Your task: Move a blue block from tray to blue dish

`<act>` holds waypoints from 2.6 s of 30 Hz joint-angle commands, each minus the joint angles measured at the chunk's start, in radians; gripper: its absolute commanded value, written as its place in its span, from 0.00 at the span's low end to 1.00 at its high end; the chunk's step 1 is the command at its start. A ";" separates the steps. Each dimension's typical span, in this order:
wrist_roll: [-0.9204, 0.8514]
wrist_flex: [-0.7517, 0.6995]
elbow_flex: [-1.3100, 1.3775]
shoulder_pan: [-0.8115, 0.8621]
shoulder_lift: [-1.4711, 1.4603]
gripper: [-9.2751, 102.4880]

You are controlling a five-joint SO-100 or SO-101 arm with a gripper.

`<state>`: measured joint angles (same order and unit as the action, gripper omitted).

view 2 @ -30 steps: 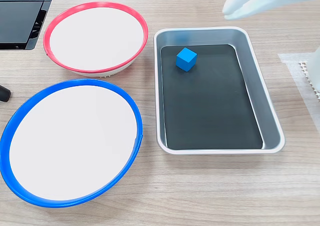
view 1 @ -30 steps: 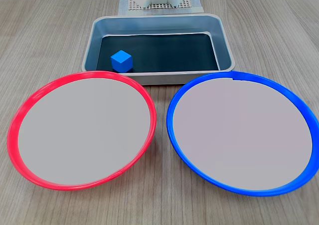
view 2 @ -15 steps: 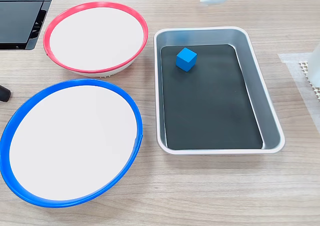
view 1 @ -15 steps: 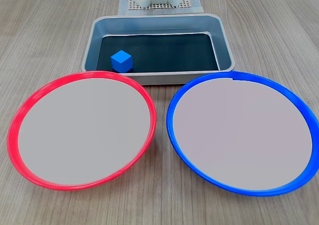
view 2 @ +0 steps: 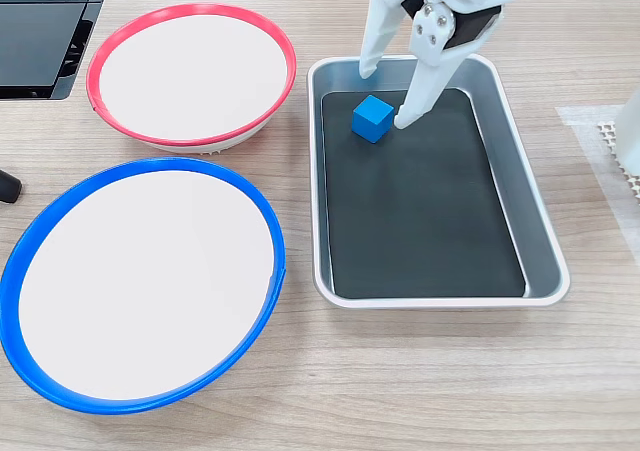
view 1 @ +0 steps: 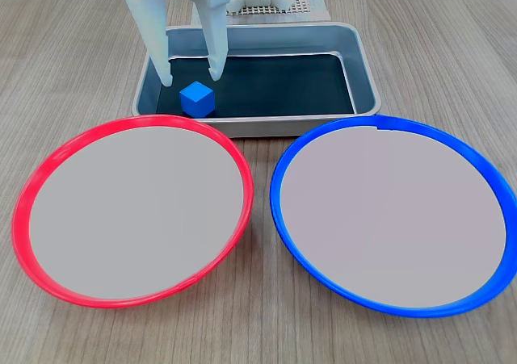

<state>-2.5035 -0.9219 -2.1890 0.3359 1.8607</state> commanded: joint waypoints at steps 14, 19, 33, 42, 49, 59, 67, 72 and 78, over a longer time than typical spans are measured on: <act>-0.242 0.054 0.040 0.023 -0.046 0.30; -0.233 0.064 0.015 0.032 -0.061 0.29; -0.170 0.081 0.028 -0.008 -0.153 0.30; -0.169 0.103 0.121 -0.009 -0.265 0.18; -0.166 0.107 0.095 -0.009 -0.241 0.08; 0.451 -0.225 0.000 -0.249 0.245 0.08; 1.443 -0.497 0.411 -0.466 0.416 0.08; 1.763 -0.443 0.624 -0.316 0.407 0.08; 2.016 -0.265 0.724 -0.043 0.295 0.08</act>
<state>-0.5875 -1.2824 -1.5140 0.2010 2.1936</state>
